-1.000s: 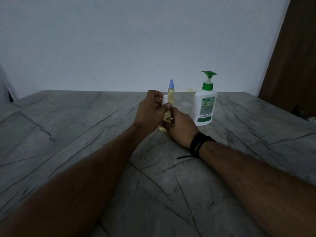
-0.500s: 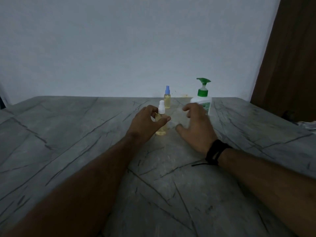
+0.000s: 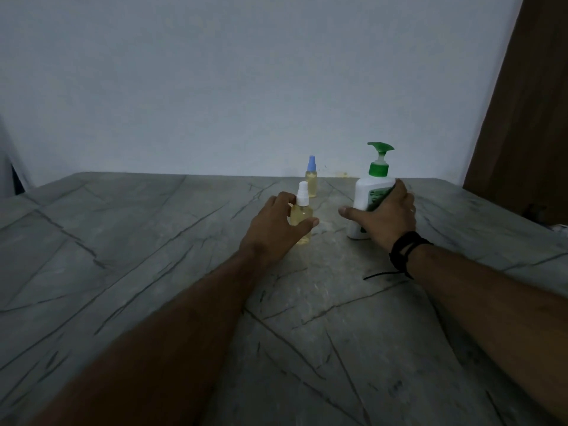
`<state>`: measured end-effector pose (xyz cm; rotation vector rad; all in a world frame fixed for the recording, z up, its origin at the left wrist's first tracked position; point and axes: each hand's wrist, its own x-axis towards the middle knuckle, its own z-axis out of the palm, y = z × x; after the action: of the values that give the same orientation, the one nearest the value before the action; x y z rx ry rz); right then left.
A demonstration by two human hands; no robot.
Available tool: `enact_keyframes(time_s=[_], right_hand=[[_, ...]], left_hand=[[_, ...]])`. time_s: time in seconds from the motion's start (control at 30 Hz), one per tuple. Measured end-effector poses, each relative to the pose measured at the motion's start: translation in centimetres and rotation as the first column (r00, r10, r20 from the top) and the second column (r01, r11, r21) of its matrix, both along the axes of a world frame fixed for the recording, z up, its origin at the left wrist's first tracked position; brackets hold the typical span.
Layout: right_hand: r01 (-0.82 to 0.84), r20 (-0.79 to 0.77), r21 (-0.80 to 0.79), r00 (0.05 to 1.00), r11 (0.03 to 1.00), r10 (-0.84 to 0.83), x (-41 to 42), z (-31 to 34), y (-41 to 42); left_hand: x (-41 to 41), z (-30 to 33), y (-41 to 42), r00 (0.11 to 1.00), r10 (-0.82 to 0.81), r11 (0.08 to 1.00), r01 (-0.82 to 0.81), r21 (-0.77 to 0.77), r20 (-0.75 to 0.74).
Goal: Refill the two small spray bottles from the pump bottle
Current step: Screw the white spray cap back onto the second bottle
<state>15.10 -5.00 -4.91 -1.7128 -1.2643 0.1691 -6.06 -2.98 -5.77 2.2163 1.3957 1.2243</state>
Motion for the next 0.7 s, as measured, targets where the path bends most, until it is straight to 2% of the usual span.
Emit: enact_keyframes(time_s=[0.27,0.47,0.6,0.7], right_hand=[[-0.151,-0.130,0.040,0.979,0.988,0.155,1.2,0.3,0.7],[-0.364,-0.286,0.001,0.892,0.931,0.349,3.5,1.9,0.4],[-0.477,-0.477,-0.076,0.789,0.876,0.388,6.0,2.4,0.1],[-0.537,-0.527,-0.184,0.761,0.823,0.379,7.5,3.0,0.5]], left_hand=[[0.0,0.0,0.3,1.000,0.000,1.000,0.000,0.018,-0.013],[0.0,-0.1,0.2,1.000,-0.007,1.000,0.007,0.004,-0.021],[0.0,-0.1,0.3,1.000,-0.004,1.000,0.004,-0.004,-0.025],[0.0,-0.2,0.3,1.000,-0.006,1.000,0.006,0.003,-0.022]])
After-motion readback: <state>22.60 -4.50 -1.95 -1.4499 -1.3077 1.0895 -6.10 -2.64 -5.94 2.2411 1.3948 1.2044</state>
